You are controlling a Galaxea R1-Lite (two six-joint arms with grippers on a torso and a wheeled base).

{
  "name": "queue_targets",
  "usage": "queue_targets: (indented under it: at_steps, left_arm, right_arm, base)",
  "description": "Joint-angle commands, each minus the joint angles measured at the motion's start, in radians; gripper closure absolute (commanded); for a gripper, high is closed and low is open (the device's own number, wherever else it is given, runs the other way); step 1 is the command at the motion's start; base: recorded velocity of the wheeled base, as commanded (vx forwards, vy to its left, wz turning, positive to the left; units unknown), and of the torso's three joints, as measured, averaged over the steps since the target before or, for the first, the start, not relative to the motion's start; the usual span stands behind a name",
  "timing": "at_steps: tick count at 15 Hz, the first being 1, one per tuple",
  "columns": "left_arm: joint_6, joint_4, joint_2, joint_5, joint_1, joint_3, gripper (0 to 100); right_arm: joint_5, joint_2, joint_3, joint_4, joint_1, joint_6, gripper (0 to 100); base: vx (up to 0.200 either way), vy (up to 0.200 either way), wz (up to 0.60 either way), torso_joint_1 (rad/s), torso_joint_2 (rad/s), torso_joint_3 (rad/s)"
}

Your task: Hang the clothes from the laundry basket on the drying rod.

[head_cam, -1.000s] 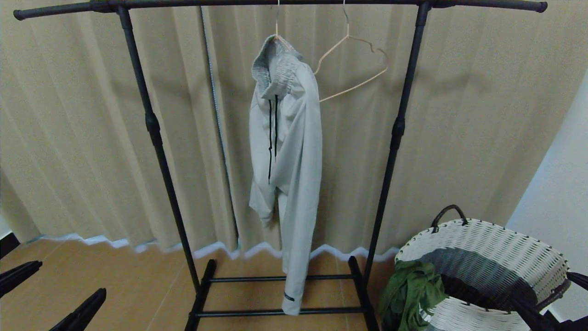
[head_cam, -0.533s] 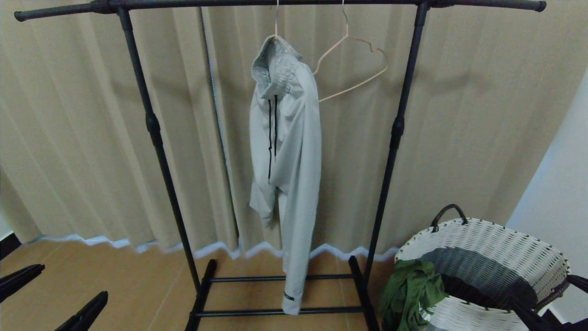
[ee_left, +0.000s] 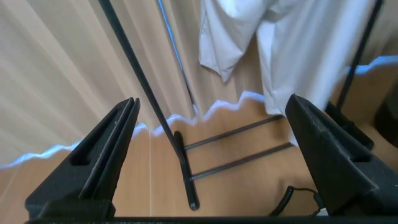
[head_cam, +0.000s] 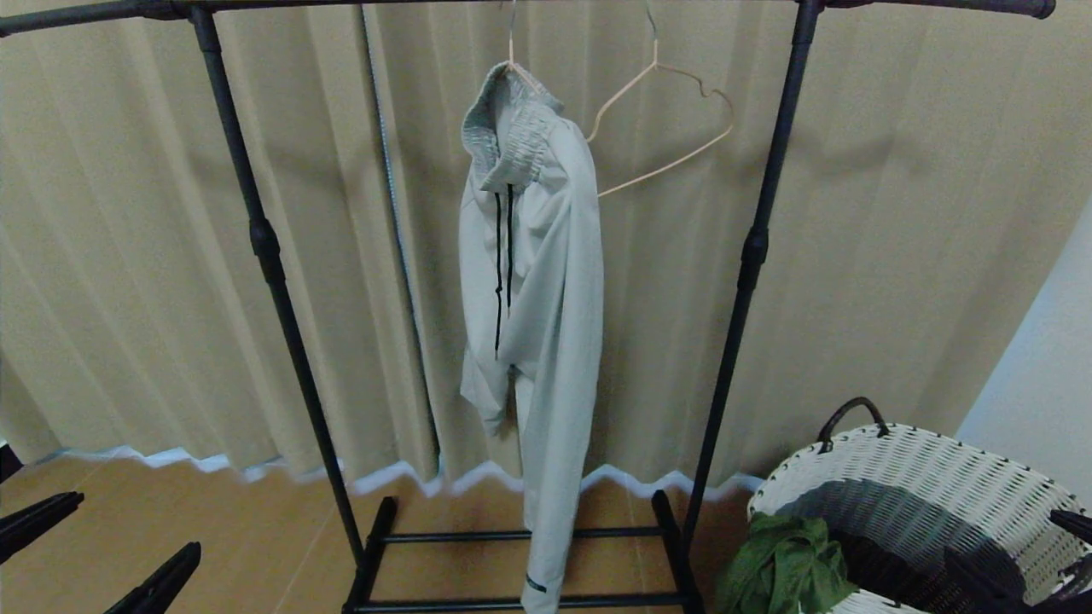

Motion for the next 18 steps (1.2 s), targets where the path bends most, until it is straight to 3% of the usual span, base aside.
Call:
queue_targets:
  at_steps: [1,3,8,12,16,18]
  left_arm:
    - [0.0,-0.001,0.001,0.0,0.0,0.001,0]
    - [0.002,-0.001,-0.002,0.0,0.0,0.006,0]
    - [0.008,-0.003,0.001,-0.001,-0.002,0.009,0]
    - [0.008,-0.004,0.0,-0.001,-0.002,-0.011,0]
    - [0.009,-0.004,-0.003,-0.003,-0.005,-0.01,0]
    - [0.009,-0.003,-0.003,-0.001,-0.056,-0.01,0]
  right_arm:
    - [0.0,0.002,0.002,0.0,0.0,0.0,0]
    - [0.0,0.003,0.002,0.002,0.0,0.0,0]
    - [-0.002,0.054,-0.02,0.057,0.002,-0.017,0]
    - [0.0,0.184,-0.046,0.049,0.005,-0.105,0]
    - [0.001,0.359,-0.061,0.048,0.019,-0.134,0]
    - [0.001,0.43,-0.061,0.046,0.037,-0.132,0]
  base:
    - [0.2,0.0,0.0,0.012,0.0,-0.002]
    - [0.2,0.0,0.0,0.0,0.0,0.002]
    - [0.0,0.0,0.0,0.0,0.0,0.0]
    - [0.0,0.0,0.0,0.0,0.0,0.0]
    - [0.0,0.0,0.0,0.0,0.0,0.0]
    - [0.0,0.0,0.0,0.0,0.0,0.0]
